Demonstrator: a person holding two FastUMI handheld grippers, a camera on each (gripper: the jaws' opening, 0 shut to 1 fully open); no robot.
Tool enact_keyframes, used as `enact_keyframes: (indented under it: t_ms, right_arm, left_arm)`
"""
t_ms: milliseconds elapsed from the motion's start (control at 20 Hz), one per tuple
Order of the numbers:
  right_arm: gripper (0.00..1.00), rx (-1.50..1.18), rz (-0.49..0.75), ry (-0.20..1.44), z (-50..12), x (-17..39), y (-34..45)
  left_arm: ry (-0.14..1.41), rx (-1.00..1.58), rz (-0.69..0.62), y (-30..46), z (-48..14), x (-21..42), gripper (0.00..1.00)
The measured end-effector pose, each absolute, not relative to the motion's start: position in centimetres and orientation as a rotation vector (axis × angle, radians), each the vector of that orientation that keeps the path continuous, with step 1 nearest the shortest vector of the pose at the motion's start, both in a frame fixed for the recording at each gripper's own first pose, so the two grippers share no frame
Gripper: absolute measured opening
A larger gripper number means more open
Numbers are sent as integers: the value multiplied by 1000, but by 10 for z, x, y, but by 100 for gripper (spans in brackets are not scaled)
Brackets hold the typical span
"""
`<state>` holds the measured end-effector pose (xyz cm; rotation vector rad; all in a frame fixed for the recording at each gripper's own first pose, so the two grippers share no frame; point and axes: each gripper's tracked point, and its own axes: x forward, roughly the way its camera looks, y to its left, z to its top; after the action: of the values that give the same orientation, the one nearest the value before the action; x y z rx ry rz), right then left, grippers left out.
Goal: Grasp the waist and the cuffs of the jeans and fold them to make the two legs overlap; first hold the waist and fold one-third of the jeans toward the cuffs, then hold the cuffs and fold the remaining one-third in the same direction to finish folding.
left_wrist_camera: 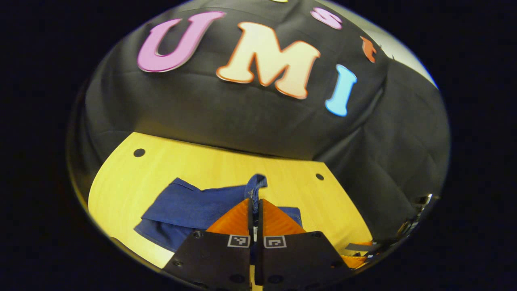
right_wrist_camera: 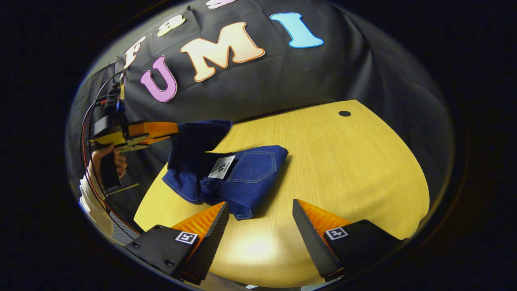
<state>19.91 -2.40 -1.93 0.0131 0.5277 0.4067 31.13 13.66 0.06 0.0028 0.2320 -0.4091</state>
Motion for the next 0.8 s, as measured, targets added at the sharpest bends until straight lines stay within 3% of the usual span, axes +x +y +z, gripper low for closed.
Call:
enact_keyframes:
  t_ms: [50,400,500,650,800]
  right_arm:
    - [98,16,410,524,-18,198,-30]
    - [98,26,427,511,-13,189,-55]
    - [98,31,432,504,-11,188,-54]
    - [98,46,439,480,-1,187,-52]
    - [98,75,448,466,5,185,-48]
  left_arm:
    - [250,31,-418,122,-14,307,0]
    - [370,219,-477,82,-112,277,0]
    - [415,236,-529,72,-128,256,18]
    - [398,299,-533,65,-138,240,93]
    - [372,298,-525,68,-135,228,97]
